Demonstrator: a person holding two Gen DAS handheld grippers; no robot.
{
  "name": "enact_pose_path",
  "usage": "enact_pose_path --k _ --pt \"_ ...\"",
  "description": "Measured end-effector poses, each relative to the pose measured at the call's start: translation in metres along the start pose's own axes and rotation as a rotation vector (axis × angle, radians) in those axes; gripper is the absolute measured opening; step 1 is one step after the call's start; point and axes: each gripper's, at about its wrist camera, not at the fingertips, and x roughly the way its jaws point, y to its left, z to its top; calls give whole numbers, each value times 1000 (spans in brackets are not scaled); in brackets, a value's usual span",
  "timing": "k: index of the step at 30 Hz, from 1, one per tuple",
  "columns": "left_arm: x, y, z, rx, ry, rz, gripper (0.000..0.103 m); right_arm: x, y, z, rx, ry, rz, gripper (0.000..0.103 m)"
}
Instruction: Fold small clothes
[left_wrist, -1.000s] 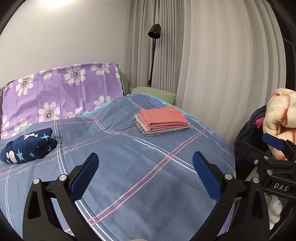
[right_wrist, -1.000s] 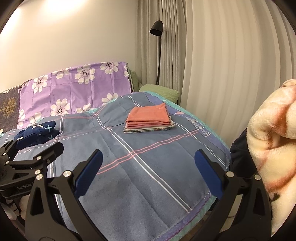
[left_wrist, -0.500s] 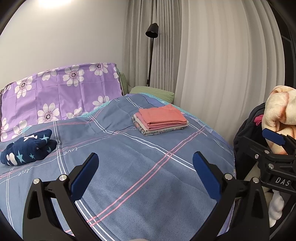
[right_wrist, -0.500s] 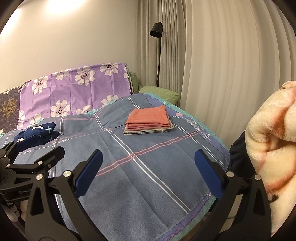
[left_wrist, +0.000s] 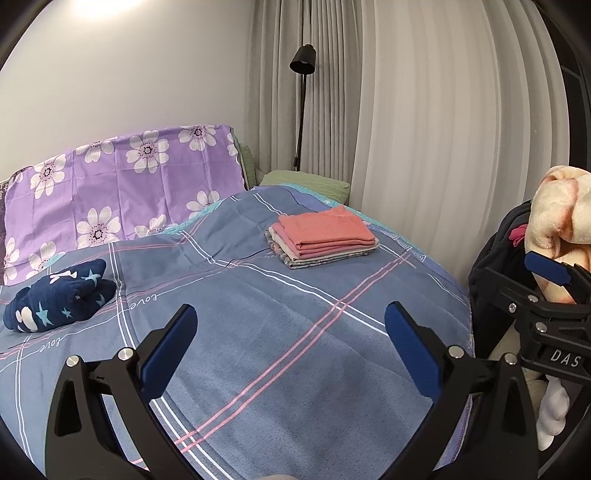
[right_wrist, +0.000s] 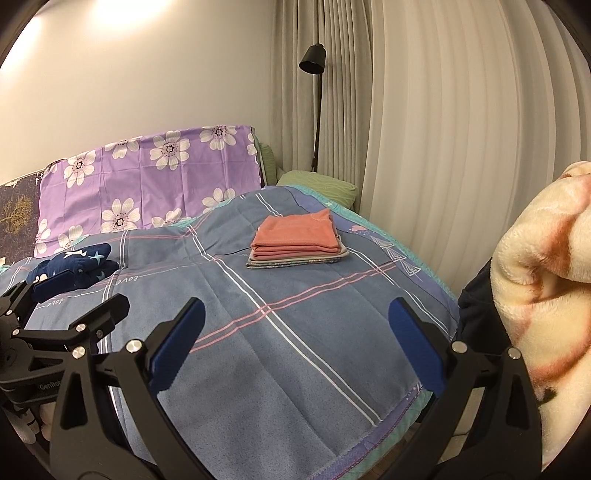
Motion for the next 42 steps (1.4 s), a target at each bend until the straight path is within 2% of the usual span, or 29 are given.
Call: enact_pose_path --k 42 --pt "3 3 -2 10 13 -2 102 4 0 6 -3 4 -2 101"
